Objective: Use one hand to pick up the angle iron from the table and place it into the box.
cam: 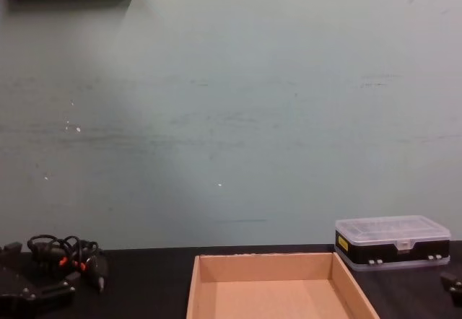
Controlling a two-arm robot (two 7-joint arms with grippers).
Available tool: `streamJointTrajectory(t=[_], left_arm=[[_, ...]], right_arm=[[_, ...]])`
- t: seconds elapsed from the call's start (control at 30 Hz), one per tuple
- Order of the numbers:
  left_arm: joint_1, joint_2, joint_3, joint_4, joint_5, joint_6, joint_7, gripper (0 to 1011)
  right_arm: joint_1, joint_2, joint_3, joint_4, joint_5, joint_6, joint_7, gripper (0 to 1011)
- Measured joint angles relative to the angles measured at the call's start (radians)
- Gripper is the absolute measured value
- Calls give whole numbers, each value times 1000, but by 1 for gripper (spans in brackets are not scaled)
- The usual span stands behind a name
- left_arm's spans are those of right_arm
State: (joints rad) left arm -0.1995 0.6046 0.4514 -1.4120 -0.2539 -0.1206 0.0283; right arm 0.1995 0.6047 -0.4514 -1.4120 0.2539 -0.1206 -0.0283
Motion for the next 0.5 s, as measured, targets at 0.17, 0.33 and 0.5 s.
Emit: streamJointTrajectory(t=[0.17,0.33,0.5], left_arm=[[0,0,0,0,0,0,0,1000],[0,0,0,0,0,0,0,1000],[0,0,0,0,0,0,0,1000]], right_arm=[[0,0,0,0,0,0,0,1002],[0,0,0,0,0,0,0,1000],[0,0,0,0,0,0,0,1002]])
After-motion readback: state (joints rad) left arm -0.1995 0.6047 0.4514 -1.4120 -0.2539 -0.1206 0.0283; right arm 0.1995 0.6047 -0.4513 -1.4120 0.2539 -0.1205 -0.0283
